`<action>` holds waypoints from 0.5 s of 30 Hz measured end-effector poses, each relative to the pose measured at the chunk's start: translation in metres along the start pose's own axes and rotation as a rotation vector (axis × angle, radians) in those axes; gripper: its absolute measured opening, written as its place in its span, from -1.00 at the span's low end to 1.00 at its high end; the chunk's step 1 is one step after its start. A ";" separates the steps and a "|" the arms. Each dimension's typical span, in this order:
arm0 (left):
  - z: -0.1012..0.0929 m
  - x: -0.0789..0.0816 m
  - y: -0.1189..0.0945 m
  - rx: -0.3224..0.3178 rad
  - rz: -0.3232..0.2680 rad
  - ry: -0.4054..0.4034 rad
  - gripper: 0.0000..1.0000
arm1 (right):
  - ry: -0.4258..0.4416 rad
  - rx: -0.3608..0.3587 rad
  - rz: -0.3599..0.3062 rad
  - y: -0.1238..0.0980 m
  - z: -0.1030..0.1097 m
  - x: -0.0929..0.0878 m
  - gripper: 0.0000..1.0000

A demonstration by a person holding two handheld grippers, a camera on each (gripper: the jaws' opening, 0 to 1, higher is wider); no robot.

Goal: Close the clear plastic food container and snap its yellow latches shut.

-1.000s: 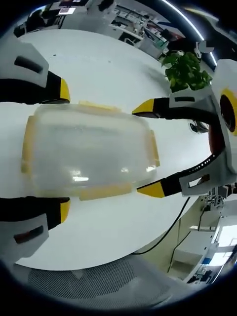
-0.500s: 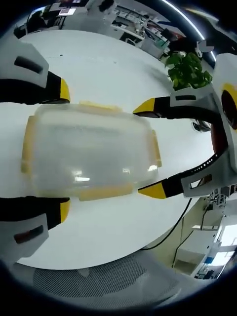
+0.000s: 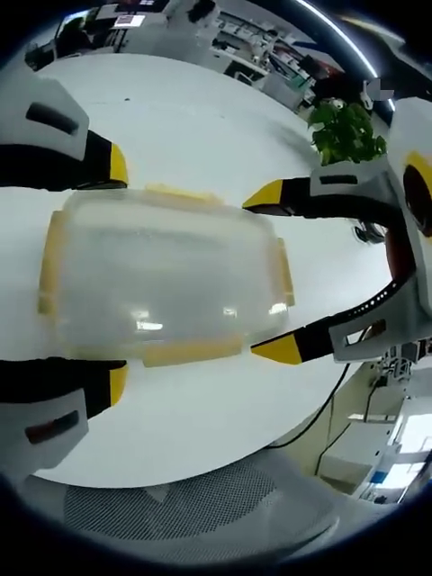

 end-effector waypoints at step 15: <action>-0.002 -0.021 -0.013 0.002 0.016 0.007 0.52 | -0.002 0.003 -0.010 0.008 0.003 0.024 0.45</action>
Point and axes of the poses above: the point that each gripper's makers call its tool centre point, and the gripper's own axes: y roughly forward along the fingers, z roughly to its left, x roughly out of its top, the point moved 4 cm from there along -y, roughly backward along the fingers, and after that the axes turned 14 degrees about x, right-handed, at the moved point
